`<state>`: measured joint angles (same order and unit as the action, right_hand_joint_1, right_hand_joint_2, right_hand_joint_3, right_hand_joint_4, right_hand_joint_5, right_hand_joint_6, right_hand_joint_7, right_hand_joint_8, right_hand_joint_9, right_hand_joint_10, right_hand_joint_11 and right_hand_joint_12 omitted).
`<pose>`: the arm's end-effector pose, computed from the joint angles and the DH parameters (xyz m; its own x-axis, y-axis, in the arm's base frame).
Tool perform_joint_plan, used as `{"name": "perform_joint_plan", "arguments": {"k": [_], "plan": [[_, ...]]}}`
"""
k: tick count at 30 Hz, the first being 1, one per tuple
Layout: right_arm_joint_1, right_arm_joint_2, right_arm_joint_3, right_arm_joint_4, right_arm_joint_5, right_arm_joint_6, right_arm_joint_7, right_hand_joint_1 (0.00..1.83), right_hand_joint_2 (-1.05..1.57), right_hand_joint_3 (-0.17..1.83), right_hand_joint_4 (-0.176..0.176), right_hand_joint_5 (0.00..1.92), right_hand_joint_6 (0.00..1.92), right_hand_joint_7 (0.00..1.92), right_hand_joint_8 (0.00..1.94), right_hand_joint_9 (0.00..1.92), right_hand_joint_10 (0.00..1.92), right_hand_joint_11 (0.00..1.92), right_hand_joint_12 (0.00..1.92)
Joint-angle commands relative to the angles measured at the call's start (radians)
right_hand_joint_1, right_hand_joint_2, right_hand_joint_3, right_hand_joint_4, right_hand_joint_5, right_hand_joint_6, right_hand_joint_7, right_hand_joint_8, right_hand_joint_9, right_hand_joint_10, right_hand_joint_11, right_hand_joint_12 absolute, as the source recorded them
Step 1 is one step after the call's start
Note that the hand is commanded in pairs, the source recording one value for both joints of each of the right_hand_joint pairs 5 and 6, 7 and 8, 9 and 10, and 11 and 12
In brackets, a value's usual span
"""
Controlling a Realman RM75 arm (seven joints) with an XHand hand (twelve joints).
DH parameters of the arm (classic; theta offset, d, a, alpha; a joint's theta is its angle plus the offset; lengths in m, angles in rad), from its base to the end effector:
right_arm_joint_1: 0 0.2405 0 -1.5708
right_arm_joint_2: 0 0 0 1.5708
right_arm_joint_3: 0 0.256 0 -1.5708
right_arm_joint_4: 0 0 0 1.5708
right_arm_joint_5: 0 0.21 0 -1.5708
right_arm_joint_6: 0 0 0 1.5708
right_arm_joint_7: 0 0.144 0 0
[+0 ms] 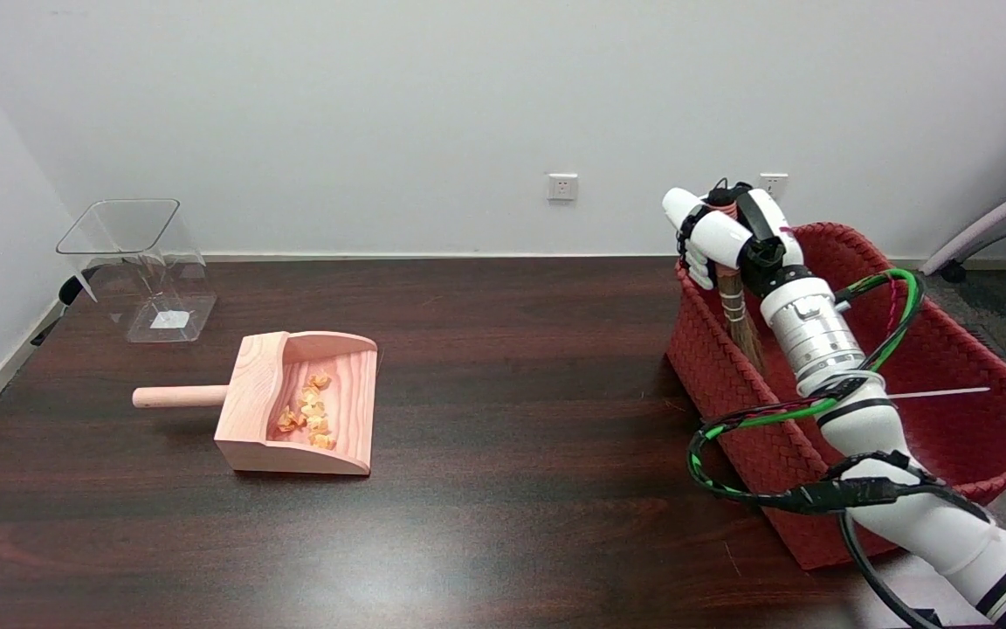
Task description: Place the broom into the brown storage basket.
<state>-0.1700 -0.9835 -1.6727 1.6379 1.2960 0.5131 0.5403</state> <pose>-0.2147 -0.3067 0.3874 0.2789 0.2677 0.9223 -0.9364 -0.1371 0.3230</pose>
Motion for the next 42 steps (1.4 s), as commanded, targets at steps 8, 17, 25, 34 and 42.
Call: {"name": "perform_joint_plan", "arguments": {"k": [8, 17, 25, 34, 42], "plan": [[0.01, 0.0, 0.026, 0.022, -0.114, 0.032, -0.007, 0.83, 1.15, 0.74, 0.0, 1.21, 1.21, 1.76, 1.76, 1.21, 1.21, 1.21, 1.21], [-0.004, -0.006, 0.053, 0.049, -0.105, -0.015, -0.024, 0.85, 0.79, 0.87, 0.0, 0.85, 0.85, 1.57, 1.57, 0.85, 0.85, 0.85, 0.85], [-0.053, -0.025, 0.138, 0.098, -0.114, -0.124, -0.025, 0.89, 0.55, 0.92, 0.0, 0.49, 0.49, 1.25, 1.25, 0.49, 0.49, 0.49, 0.49], [-0.123, -0.058, 0.223, 0.173, -0.114, -0.119, -0.14, 0.9, 0.53, 0.83, 0.0, 0.26, 0.26, 1.04, 1.04, 0.26, 0.26, 0.26, 0.26], [-0.166, -0.081, 0.281, 0.223, -0.114, -0.049, -0.158, 0.91, 0.54, 0.79, 0.0, 0.23, 0.23, 0.97, 0.97, 0.23, 0.23, 0.23, 0.23]]}}
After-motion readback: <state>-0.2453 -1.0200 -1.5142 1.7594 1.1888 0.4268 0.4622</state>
